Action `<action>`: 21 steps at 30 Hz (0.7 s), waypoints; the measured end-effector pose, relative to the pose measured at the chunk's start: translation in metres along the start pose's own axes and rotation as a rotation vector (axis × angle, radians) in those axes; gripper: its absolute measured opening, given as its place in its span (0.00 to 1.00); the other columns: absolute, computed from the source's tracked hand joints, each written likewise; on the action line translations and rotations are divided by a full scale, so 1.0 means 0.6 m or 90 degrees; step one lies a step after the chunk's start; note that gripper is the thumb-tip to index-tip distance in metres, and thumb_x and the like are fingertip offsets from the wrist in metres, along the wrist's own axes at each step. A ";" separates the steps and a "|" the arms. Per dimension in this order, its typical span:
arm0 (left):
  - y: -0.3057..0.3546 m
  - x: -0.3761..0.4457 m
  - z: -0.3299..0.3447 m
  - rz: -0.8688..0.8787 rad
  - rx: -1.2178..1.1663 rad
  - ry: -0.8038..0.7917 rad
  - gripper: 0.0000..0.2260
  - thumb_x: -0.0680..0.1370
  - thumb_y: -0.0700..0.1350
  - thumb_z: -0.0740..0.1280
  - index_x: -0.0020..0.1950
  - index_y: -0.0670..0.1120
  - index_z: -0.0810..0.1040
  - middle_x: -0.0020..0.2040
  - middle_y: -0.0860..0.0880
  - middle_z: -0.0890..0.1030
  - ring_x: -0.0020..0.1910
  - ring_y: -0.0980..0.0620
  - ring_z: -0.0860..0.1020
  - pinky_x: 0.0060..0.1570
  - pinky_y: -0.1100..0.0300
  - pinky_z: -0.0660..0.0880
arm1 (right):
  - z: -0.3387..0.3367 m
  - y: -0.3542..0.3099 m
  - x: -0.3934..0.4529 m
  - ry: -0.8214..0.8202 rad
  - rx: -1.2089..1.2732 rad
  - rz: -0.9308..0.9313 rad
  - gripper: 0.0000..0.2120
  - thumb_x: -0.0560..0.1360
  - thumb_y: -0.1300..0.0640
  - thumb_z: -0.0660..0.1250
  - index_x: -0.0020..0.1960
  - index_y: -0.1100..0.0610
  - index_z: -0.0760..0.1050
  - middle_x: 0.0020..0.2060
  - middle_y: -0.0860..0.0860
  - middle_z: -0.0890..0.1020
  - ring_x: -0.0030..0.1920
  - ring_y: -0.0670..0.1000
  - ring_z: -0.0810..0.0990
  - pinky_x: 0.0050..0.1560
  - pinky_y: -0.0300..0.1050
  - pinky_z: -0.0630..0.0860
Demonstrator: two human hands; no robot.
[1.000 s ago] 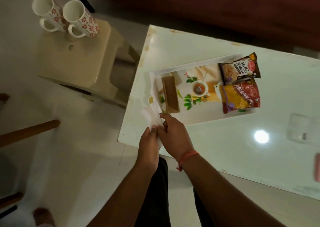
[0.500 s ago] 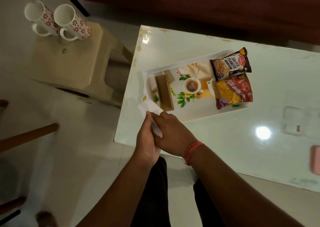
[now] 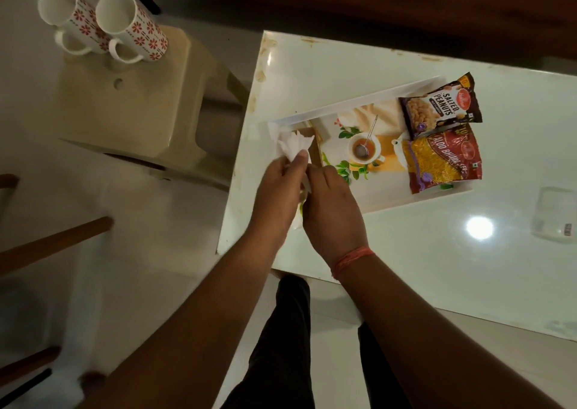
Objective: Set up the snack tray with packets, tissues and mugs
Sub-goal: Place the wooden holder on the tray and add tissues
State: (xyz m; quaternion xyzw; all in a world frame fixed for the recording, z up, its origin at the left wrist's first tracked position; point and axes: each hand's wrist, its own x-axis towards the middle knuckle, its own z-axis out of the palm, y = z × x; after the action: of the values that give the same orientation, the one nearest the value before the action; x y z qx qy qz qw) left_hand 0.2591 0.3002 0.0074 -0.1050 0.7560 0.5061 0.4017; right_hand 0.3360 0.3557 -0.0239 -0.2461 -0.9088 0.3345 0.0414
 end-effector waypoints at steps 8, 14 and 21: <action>0.071 0.149 0.017 0.133 0.309 0.067 0.19 0.77 0.41 0.67 0.67 0.49 0.71 0.63 0.47 0.77 0.56 0.46 0.77 0.54 0.49 0.81 | 0.070 0.059 0.053 -0.010 -0.091 0.085 0.16 0.79 0.58 0.59 0.67 0.52 0.70 0.54 0.51 0.77 0.51 0.51 0.74 0.48 0.46 0.76; 0.052 0.185 0.031 0.160 0.414 0.081 0.14 0.78 0.42 0.67 0.63 0.50 0.72 0.62 0.48 0.78 0.57 0.47 0.78 0.55 0.58 0.78 | 0.065 0.055 0.051 0.051 -0.104 0.135 0.10 0.77 0.55 0.66 0.57 0.57 0.75 0.46 0.54 0.80 0.41 0.56 0.79 0.36 0.49 0.78; 0.036 0.198 0.027 0.167 0.412 0.130 0.12 0.78 0.45 0.67 0.61 0.48 0.73 0.60 0.48 0.79 0.58 0.47 0.79 0.54 0.58 0.78 | 0.075 0.050 0.051 0.042 -0.115 0.152 0.10 0.75 0.57 0.67 0.55 0.58 0.75 0.46 0.55 0.79 0.43 0.57 0.78 0.44 0.51 0.76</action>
State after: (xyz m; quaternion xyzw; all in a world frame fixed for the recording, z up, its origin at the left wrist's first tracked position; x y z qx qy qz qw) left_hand 0.1773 0.3533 -0.0652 0.0756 0.9204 0.2747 0.2678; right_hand 0.3109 0.3634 -0.0800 -0.3659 -0.8977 0.2454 0.0087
